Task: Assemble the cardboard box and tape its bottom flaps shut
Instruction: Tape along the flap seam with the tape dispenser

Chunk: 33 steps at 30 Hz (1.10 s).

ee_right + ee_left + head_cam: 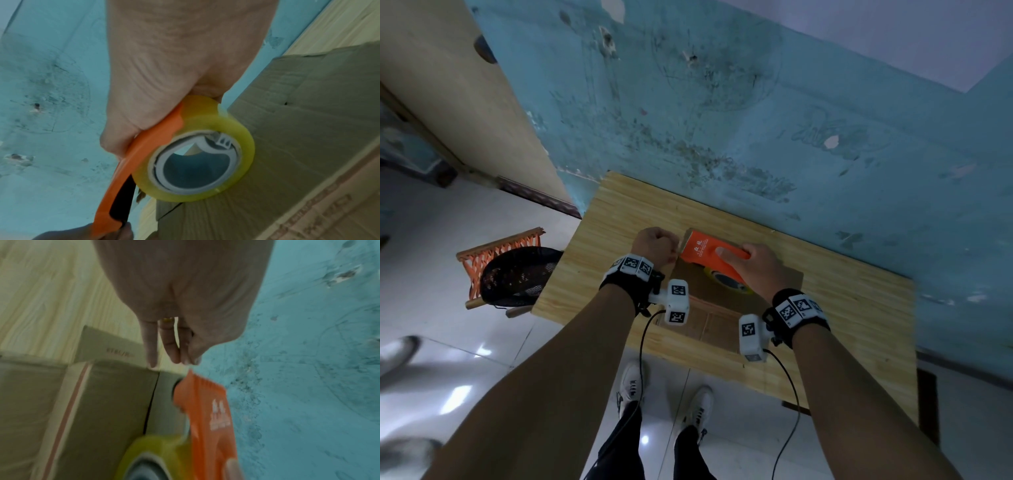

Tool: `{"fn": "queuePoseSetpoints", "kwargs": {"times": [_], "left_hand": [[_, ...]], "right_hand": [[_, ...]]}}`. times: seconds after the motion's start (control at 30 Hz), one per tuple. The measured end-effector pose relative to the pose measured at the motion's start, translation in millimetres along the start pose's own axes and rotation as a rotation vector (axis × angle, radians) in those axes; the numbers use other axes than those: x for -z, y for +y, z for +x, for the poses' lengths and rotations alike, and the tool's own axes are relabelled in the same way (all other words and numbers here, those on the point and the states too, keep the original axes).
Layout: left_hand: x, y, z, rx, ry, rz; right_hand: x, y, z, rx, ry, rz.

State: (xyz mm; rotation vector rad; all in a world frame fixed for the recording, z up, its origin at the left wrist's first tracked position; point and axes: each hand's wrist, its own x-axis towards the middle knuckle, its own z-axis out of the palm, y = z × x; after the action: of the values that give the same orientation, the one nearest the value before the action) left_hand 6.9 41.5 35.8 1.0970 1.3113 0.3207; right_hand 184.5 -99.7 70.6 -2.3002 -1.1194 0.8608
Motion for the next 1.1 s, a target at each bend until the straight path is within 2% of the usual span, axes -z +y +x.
{"fn": "queuePoseSetpoints", "kwargs": {"times": [0.17, 0.6, 0.8, 1.1], "left_hand": [[-0.5, -8.9, 3.6, 0.059, 0.062, 0.026], [-5.5, -45.1, 33.2, 0.187, 0.019, -0.01], [-4.7, -50.7, 44.6, 0.206, -0.035, 0.019], [-4.1, -52.2, 40.2, 0.184, -0.024, 0.154]], "right_hand": [[-0.3, 0.8, -2.1, 0.009, -0.005, -0.04], [-15.1, -16.2, 10.4, -0.047, -0.042, -0.009], [-15.8, -18.6, 17.1, -0.072, -0.034, -0.068], [-18.3, -21.0, 19.2, -0.078, -0.023, -0.109]]}}
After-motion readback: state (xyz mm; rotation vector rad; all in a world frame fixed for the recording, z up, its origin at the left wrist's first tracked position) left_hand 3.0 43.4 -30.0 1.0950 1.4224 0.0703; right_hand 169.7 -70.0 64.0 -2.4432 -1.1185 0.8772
